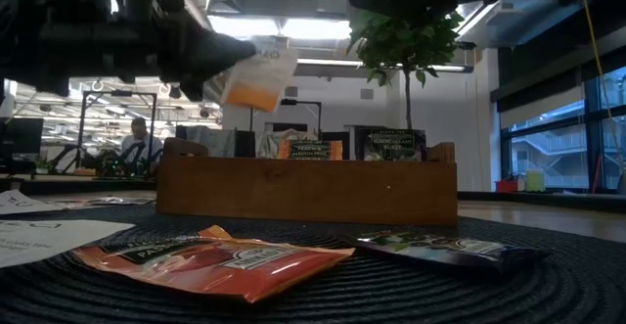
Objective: Pick & Place Tea
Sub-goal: Put the white orange tea bag into the left section of the wooden organizer
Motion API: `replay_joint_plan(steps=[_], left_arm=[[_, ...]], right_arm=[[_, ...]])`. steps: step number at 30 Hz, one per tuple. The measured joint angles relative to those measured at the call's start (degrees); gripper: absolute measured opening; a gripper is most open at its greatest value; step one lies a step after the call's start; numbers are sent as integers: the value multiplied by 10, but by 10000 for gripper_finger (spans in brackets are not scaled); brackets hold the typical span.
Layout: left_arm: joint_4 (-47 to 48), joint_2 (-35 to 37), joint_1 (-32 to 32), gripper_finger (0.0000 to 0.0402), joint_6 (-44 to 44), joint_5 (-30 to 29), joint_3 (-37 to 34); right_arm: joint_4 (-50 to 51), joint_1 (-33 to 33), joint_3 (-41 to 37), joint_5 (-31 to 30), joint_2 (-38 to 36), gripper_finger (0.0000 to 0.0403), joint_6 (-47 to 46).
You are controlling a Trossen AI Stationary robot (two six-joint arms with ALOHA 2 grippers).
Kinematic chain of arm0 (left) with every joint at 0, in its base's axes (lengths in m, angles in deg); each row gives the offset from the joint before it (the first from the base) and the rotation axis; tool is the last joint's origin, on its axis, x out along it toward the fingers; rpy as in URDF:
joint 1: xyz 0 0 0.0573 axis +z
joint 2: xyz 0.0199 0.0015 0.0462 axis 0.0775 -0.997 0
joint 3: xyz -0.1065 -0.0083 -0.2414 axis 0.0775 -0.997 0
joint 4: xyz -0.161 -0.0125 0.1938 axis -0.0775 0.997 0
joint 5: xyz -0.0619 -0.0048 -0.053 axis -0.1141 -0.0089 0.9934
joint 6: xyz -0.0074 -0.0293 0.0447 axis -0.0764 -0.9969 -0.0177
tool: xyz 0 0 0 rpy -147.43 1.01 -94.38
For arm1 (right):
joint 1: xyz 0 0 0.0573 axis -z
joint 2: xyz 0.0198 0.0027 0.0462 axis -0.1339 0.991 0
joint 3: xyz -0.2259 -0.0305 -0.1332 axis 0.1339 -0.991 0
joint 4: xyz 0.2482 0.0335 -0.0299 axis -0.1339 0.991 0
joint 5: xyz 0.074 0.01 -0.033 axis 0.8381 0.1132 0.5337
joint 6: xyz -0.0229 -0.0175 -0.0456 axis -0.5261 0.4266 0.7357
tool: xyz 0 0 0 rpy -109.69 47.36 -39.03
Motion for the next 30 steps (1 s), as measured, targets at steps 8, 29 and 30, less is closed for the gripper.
replay_joint_plan(steps=[8, 29, 30], left_arm=[[-21, -73, -6, 2, -33, -37, 5], [22, -87, -7, 5, -55, -53, 5], [22, -87, -7, 5, -55, -53, 5]], right_arm=[[33, 0, 0, 0, 0, 146, -17], [47, 0, 0, 0, 0, 146, -16], [47, 0, 0, 0, 0, 146, -16]])
